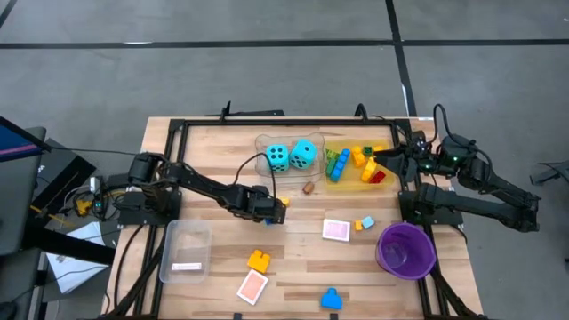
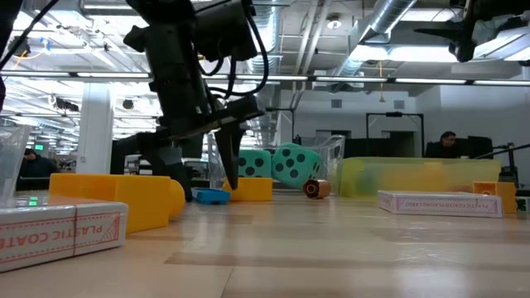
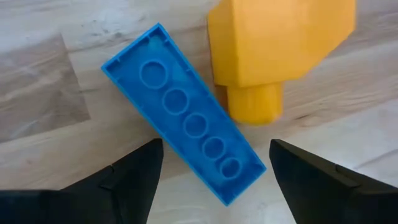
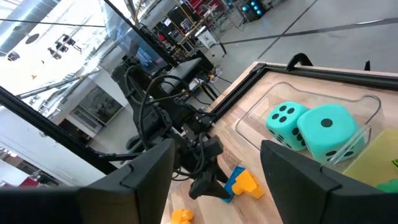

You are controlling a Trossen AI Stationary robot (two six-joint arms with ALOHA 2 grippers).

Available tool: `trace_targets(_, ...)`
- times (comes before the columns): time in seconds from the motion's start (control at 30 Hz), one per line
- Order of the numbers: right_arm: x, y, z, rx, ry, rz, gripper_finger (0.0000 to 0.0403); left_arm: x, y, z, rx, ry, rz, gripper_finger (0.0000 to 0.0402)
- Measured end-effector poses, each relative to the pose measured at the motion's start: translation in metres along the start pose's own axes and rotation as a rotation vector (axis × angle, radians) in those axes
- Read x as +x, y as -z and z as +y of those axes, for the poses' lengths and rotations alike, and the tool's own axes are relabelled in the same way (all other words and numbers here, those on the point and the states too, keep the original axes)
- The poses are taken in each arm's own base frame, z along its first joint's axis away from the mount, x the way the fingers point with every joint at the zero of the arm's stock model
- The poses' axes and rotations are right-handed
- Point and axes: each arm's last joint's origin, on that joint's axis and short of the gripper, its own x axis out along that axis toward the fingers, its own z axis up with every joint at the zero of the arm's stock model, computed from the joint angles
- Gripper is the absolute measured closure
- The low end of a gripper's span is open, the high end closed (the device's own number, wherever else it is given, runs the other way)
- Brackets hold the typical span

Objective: Pick & Place Toys
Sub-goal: Put the blue game piece into the yellow bin

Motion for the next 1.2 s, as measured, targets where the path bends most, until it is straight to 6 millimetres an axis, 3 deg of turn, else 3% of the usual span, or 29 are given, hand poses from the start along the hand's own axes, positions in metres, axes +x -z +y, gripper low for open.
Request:
trace_targets(0.27, 0.0, 0.0, 0.0, -0.003, 0.002, 0.002, 0.0171, 0.004, 0.0, 0.001, -0.002, -0.019, -0.017, 0.0126)
trace_targets(0.73, 0.0, 0.0, 0.0, -0.007, 0.003, 0.003, 0.0171, 0.005, 0.0, 0.004, 0.006, -0.048, -0.036, 0.0267)
trace_targets(1.0, 0.0, 0.0, 0.0, -0.007, 0.003, 0.003, 0.0171, 0.004, 0.001, 0.004, 0.058, -0.052, -0.037, 0.0257)
trace_targets(1.2, 0.0, 0.0, 0.0, -0.007, 0.003, 0.003, 0.0171, -0.007, -0.001, 0.006, 0.091, -0.046, -0.031, 0.026)
